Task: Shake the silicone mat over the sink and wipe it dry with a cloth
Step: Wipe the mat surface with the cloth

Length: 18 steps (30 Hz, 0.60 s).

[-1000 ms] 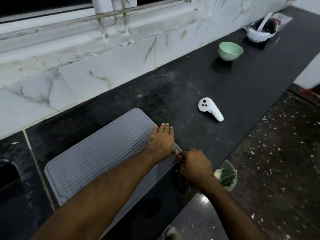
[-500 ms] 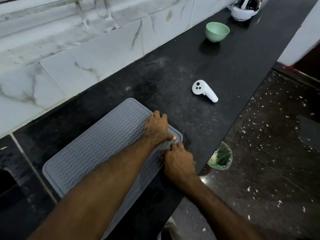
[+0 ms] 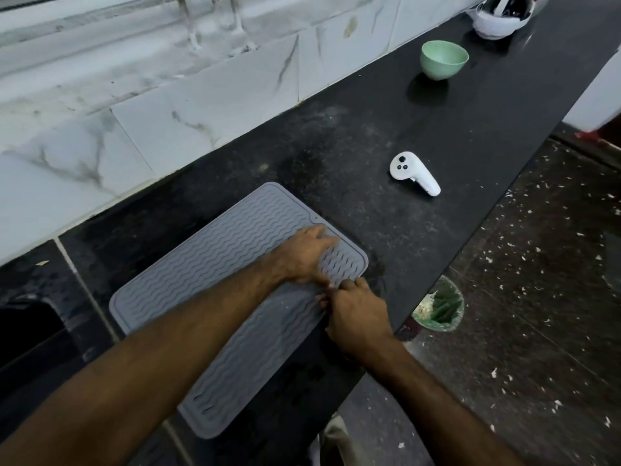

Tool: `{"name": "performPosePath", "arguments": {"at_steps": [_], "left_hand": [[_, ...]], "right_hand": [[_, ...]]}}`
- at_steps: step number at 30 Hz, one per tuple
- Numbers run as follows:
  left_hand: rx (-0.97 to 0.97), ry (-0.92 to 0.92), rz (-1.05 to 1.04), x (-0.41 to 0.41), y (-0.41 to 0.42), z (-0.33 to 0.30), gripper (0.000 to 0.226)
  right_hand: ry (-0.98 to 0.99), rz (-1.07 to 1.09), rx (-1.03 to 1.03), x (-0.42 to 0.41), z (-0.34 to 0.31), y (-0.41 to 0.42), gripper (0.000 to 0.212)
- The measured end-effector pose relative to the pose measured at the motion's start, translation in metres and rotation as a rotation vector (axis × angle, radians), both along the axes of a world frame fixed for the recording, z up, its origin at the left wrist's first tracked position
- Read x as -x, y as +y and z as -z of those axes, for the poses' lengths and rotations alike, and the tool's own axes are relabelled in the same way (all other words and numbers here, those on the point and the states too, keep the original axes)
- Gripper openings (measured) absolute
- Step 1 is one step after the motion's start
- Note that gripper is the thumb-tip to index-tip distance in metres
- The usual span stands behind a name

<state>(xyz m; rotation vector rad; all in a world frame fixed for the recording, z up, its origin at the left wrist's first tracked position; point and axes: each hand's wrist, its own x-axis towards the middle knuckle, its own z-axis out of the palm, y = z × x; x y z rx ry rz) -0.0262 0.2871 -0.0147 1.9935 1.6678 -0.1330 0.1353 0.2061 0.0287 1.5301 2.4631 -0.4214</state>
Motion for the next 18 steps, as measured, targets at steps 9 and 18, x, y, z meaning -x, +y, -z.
{"name": "performPosePath", "arguments": {"at_steps": [9,18], "left_hand": [[0.0,0.009,0.155,0.015,-0.016,0.014,0.093],[-0.112,-0.096,0.142,0.02,-0.05,0.012,0.078]], "right_hand": [[-0.042,-0.206,-0.048,0.037,0.014,-0.059,0.037],[0.0,-0.347,-0.03,0.057,0.009,-0.109,0.027]]}}
